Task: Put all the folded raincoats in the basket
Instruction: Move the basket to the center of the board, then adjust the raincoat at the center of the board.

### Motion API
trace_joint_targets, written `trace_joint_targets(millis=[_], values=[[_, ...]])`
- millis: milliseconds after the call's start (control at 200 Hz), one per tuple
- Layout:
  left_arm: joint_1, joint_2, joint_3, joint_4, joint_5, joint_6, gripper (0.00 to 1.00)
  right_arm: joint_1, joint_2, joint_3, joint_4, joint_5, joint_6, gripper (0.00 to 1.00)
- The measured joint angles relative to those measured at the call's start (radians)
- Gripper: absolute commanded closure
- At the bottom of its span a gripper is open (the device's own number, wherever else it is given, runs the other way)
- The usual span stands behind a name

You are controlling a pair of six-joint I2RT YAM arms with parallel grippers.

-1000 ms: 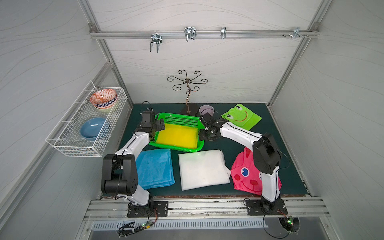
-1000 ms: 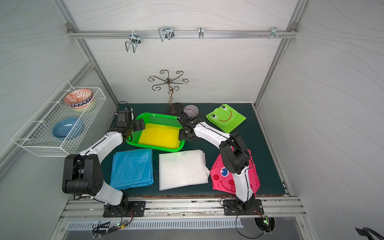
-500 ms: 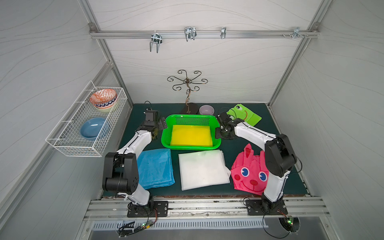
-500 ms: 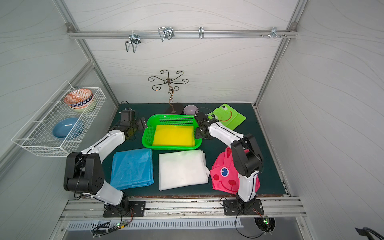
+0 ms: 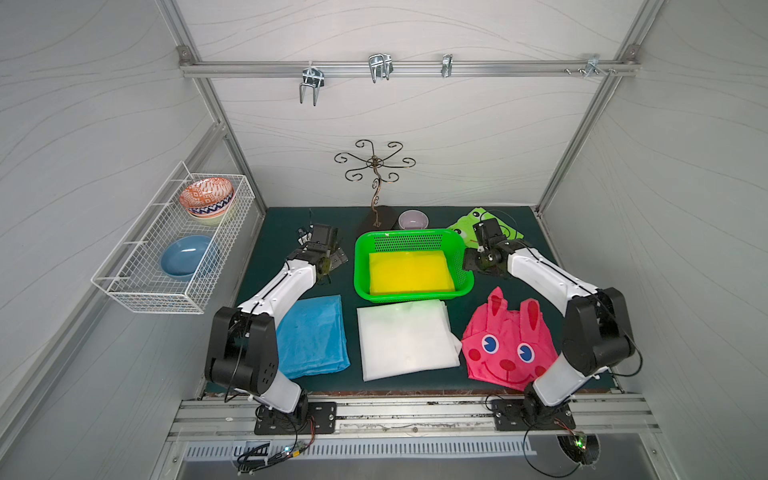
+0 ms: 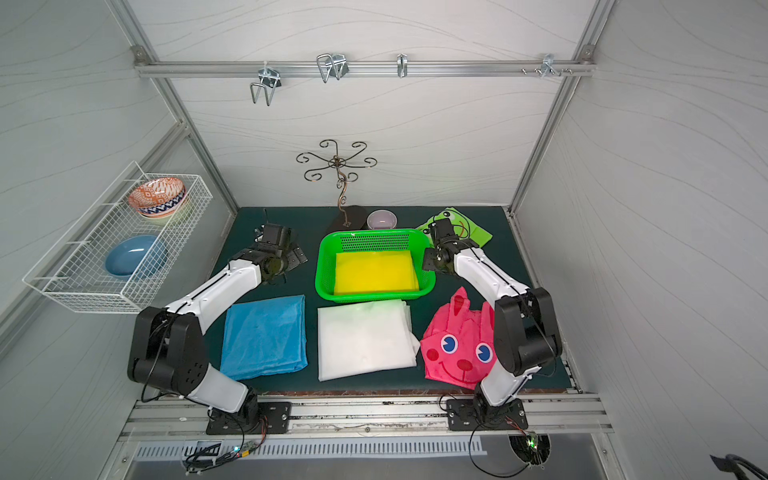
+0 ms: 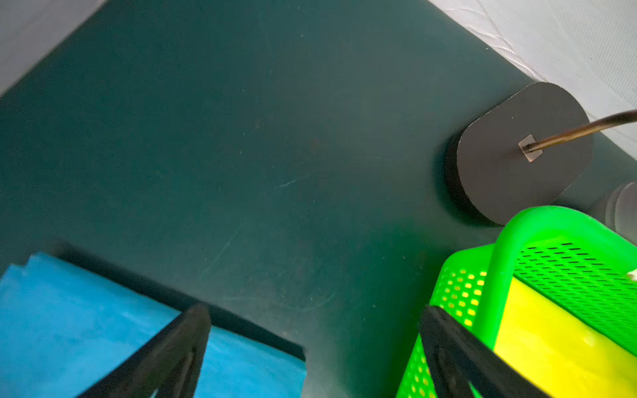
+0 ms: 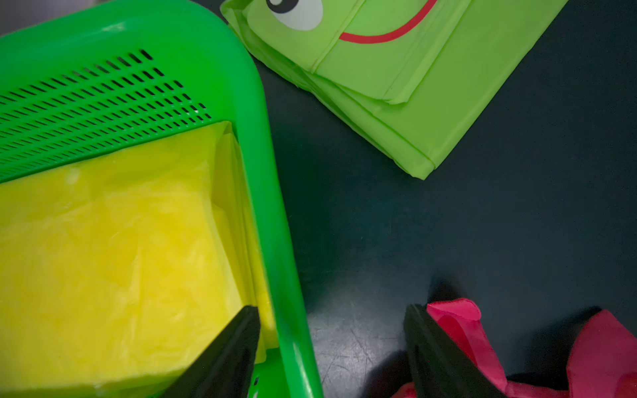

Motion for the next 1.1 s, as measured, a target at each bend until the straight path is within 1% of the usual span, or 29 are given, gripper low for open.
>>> trace_joint_targets(millis=[70,160,260,335,360,495,535,570,705,755,840,905,950,985,1025,1100], values=[[-0.001,-0.029,0.000,-0.047,0.055,-0.048,0.00,0.007,-0.055,-0.001,-0.010,-0.022,0.000,0.29],[-0.001,-0.075,-0.004,-0.096,0.133,-0.080,0.00,0.025,-0.151,-0.015,-0.015,-0.062,-0.013,0.29],[-0.001,-0.134,-0.020,-0.142,0.237,-0.087,0.01,0.094,-0.272,-0.069,-0.015,-0.119,-0.036,0.30],[-0.001,-0.165,-0.047,-0.169,0.327,-0.061,0.00,0.166,-0.343,-0.126,-0.019,-0.164,-0.051,0.32],[-0.002,-0.172,-0.061,-0.174,0.357,-0.048,0.03,0.195,-0.363,-0.148,-0.022,-0.173,-0.055,0.32],[-0.005,-0.183,-0.141,-0.233,0.504,0.032,0.04,0.360,-0.439,-0.268,-0.063,-0.177,-0.061,0.32],[-0.006,-0.183,-0.159,-0.264,0.536,0.057,0.06,0.394,-0.454,-0.300,-0.077,-0.181,-0.055,0.32],[-0.007,-0.185,-0.172,-0.287,0.557,0.077,0.10,0.413,-0.465,-0.332,-0.089,-0.195,-0.049,0.32],[-0.011,-0.216,-0.245,-0.337,0.613,0.134,0.12,0.419,-0.468,-0.439,-0.121,-0.267,-0.019,0.31],[-0.013,-0.236,-0.278,-0.349,0.636,0.145,0.15,0.414,-0.464,-0.473,-0.121,-0.298,-0.006,0.32],[-0.032,-0.249,-0.323,-0.360,0.677,0.163,0.17,0.407,-0.454,-0.517,-0.117,-0.343,0.019,0.34],[-0.089,-0.235,-0.338,-0.359,0.704,0.184,0.18,0.397,-0.438,-0.537,-0.107,-0.372,0.034,0.37],[-0.154,-0.211,-0.337,-0.357,0.718,0.197,0.19,0.381,-0.418,-0.547,-0.090,-0.396,0.043,0.38],[-0.209,-0.184,-0.333,-0.356,0.724,0.209,0.22,0.363,-0.399,-0.557,-0.075,-0.421,0.051,0.40],[-0.257,-0.154,-0.331,-0.352,0.730,0.220,0.22,0.343,-0.382,-0.568,-0.059,-0.448,0.058,0.44],[-0.309,-0.111,-0.332,-0.343,0.740,0.226,0.22,0.311,-0.365,-0.599,-0.027,-0.505,0.073,0.47]])
